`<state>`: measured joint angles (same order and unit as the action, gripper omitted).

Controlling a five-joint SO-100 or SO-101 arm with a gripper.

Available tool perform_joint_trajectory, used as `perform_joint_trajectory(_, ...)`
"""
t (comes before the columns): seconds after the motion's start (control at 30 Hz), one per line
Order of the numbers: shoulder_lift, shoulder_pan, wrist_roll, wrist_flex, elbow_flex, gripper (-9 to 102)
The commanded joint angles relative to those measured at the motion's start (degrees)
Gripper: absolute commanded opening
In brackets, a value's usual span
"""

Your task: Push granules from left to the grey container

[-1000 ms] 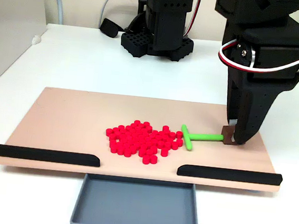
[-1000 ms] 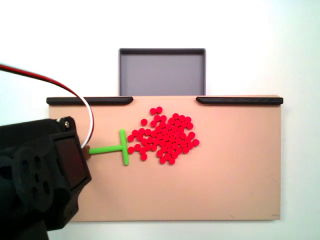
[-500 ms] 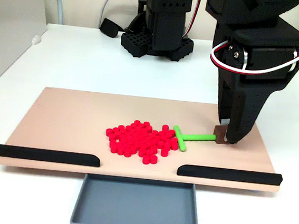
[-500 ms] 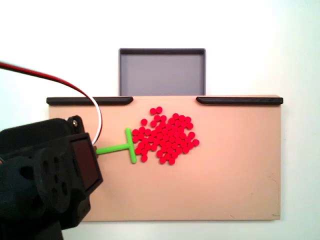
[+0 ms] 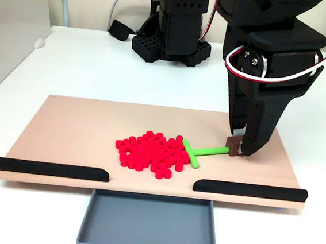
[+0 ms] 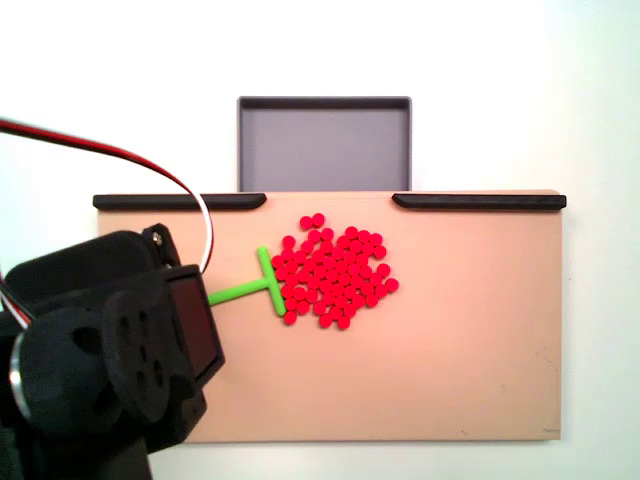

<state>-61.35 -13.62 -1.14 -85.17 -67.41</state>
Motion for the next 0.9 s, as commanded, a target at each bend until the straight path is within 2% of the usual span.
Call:
perform_joint_trajectory(0.0, -2.72, 0.79, -1.41, 0.09, 0.0, 0)
perform_joint_trajectory(0.87, -2.55, 2.99, -14.41, 0.09, 0.0, 0)
